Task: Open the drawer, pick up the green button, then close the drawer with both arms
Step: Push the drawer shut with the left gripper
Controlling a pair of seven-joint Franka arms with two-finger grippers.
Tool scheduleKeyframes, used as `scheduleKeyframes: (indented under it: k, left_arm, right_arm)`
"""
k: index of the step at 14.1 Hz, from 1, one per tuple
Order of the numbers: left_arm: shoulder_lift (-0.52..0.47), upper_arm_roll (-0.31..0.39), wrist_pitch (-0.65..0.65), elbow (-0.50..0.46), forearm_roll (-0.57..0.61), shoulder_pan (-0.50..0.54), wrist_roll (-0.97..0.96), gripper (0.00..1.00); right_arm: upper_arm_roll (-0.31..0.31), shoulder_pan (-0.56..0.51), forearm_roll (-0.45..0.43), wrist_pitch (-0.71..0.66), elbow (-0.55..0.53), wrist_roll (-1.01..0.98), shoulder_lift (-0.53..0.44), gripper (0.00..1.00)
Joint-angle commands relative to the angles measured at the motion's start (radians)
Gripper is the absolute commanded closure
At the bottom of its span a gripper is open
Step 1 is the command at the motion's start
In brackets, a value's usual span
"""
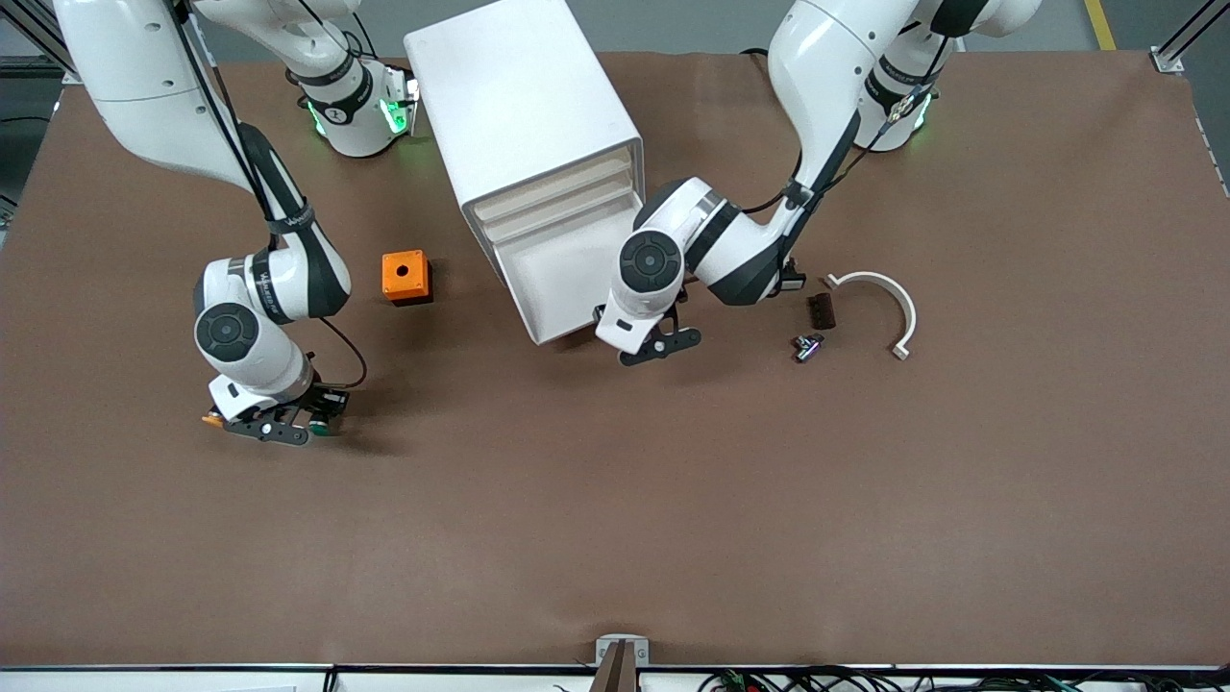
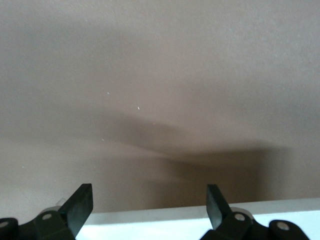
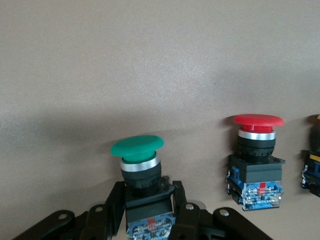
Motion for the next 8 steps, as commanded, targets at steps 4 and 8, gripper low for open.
scheduleKeyframes:
  k: [4,8]
  left_arm:
    - [0.017,0.003,-0.004,0.007,0.012,-0.067,-0.008,0.0]
    - [0.027,0.001,-0.004,0.007,0.011,-0.112,-0.008,0.0]
  right_arm:
    - [0.002,-0.007,-0.023,-0.006,-0.001,0.067,-0.004,1.0]
    - [0.002,-0.003,-0.022,-0.01,-0.005,0.107,-0.003,1.0]
